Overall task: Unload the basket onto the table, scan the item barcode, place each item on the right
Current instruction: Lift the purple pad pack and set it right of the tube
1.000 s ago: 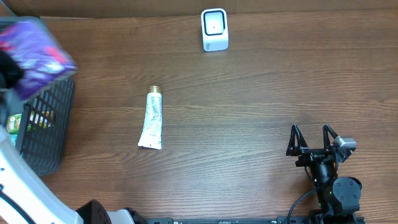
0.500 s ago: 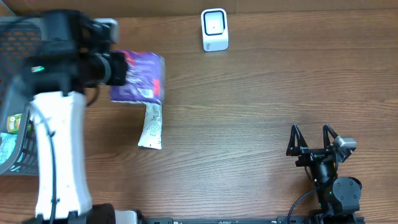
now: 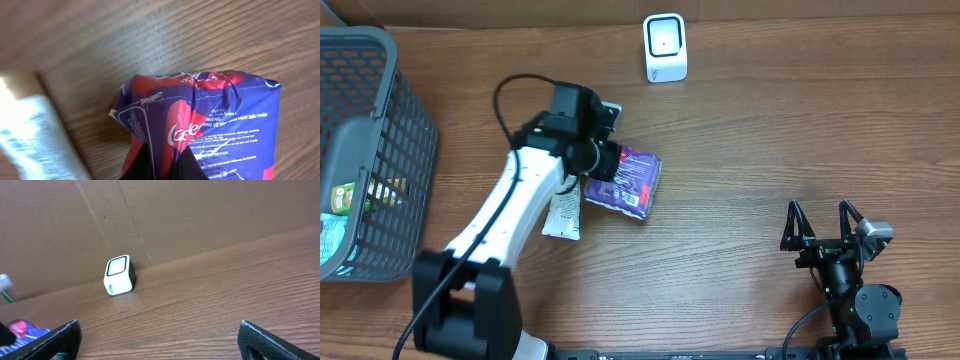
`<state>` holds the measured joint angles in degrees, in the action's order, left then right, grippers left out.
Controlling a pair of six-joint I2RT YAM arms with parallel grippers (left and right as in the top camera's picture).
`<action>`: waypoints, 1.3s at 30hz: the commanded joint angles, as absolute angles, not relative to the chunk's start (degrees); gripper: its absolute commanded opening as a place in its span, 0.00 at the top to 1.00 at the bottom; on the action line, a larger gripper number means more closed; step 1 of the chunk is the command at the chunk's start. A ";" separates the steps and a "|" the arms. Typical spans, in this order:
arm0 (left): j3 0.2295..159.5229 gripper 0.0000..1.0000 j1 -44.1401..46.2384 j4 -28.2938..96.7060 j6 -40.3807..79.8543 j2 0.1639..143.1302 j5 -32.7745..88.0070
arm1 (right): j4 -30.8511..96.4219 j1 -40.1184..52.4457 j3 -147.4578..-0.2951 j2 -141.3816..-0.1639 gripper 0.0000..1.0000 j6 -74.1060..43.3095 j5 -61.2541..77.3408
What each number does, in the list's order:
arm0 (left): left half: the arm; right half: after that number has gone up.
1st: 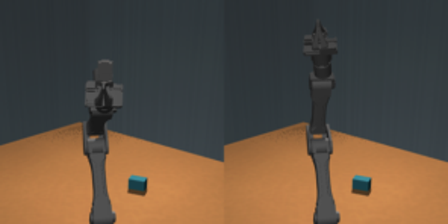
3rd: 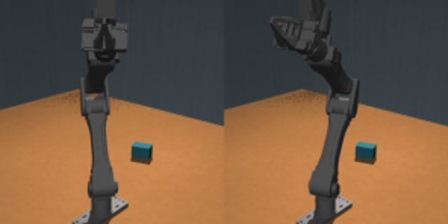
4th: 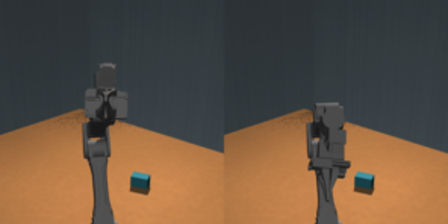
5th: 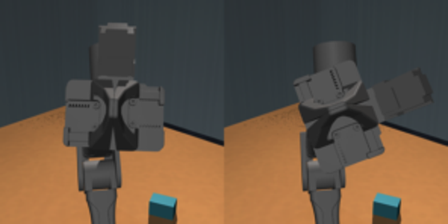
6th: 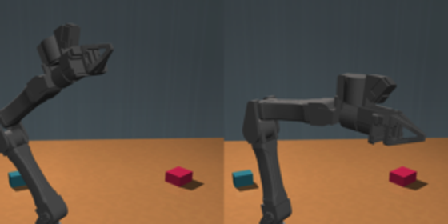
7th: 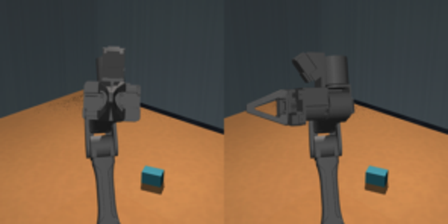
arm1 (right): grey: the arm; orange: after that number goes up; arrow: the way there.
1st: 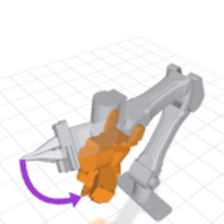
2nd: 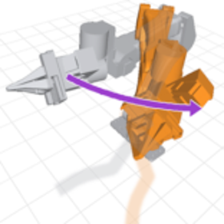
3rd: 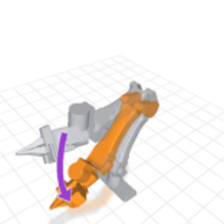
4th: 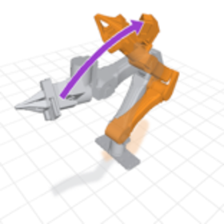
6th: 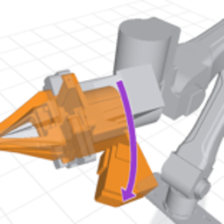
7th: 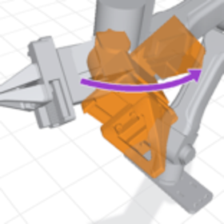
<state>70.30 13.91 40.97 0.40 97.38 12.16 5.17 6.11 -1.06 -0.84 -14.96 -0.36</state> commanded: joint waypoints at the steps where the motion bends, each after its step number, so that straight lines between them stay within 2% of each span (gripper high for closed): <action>1: 69.69 0.95 13.96 40.18 12.49 100.44 9.45 | 4.80 6.48 -0.45 -0.16 0.00 -14.76 -0.32; 4: 69.69 0.96 13.85 40.97 19.35 102.63 6.81 | 4.80 6.48 -0.45 -0.16 0.00 -14.76 -0.34; 6: 69.69 0.83 13.85 41.30 20.88 103.39 6.20 | 4.80 6.48 -0.45 -0.16 0.00 -14.74 -0.32; 7: 69.69 0.66 13.93 41.32 21.15 103.46 6.20 | 4.80 6.48 -0.45 -0.16 0.00 -14.76 -0.32; 8: 69.69 0.55 13.96 41.32 21.28 103.50 6.22 | 4.80 6.48 -0.45 -0.16 0.00 -14.74 -0.32; 9: 69.76 0.41 13.93 41.30 21.28 103.48 6.22 | 4.80 6.48 -0.45 -0.16 0.00 -14.76 -0.34; 10: 70.24 0.35 13.93 41.63 21.26 103.37 6.24 | 4.80 6.48 -0.45 -0.16 0.00 -14.74 -0.32; 14: 74.19 0.33 13.91 44.99 20.71 102.89 6.17 | 4.80 6.48 -0.45 -0.16 0.00 -14.74 -0.32; 21: 93.54 0.33 13.87 58.61 14.63 98.78 3.29 | 4.80 6.48 -0.45 -0.16 0.00 -14.74 -0.34; 23: 99.59 0.19 13.67 62.59 13.74 97.91 0.05 | 4.80 6.48 -0.45 -0.16 0.00 -14.74 -0.32; 24: 105.34 0.00 12.97 66.35 13.96 97.21 -3.51 | 4.80 6.48 -0.45 -0.16 0.00 -14.76 -0.32; 31: 124.55 0.00 3.57 76.23 11.11 96.60 -3.90 | 4.80 6.48 -0.45 -0.16 0.00 -14.76 -0.32; 39: 133.78 0.03 -21.04 82.04 23.94 96.60 -7.49 | 4.80 6.48 -0.45 -0.16 0.00 -14.76 -0.32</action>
